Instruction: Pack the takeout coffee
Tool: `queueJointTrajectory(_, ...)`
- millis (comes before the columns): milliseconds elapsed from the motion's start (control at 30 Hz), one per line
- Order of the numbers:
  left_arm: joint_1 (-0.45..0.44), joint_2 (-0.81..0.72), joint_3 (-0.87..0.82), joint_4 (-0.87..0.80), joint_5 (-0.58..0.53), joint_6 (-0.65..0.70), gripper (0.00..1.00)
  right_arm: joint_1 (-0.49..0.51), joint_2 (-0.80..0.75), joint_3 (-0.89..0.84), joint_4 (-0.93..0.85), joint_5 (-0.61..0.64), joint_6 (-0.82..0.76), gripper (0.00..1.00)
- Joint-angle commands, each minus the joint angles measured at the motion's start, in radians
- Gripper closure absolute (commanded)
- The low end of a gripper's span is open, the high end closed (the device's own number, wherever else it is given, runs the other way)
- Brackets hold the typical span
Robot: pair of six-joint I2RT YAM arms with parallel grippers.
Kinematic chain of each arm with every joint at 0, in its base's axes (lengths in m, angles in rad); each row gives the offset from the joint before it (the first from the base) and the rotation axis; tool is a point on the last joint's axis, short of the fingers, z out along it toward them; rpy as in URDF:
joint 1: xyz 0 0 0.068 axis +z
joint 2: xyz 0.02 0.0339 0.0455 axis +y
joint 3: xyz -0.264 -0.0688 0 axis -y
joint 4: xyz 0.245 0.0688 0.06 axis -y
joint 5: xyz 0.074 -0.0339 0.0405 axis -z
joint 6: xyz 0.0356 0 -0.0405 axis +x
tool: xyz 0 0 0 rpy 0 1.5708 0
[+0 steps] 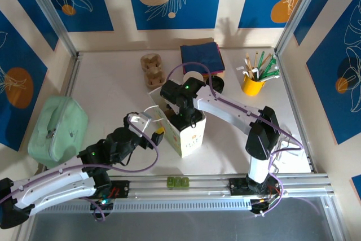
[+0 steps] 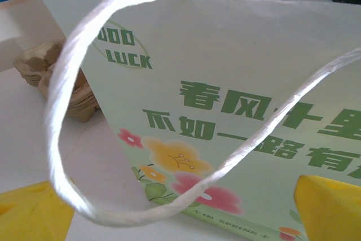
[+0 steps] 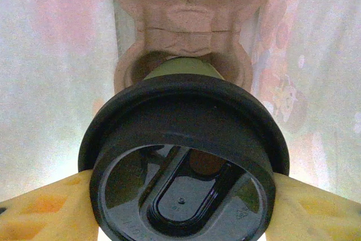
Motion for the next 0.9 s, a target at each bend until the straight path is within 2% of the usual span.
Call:
queueJointTrajectory(0,-0.005,-0.004,-0.006,0.015,-0.018,0.011,0.02,-0.001,0.01,-0.004,-0.012,-0.002,-0.009,0.39)
queueJointTrajectory(867,-0.005,0.002,-0.019,0.038,-0.02,-0.008,0.01,-0.01,-0.009,-0.061,0.039,-0.021,0.0,0.39)
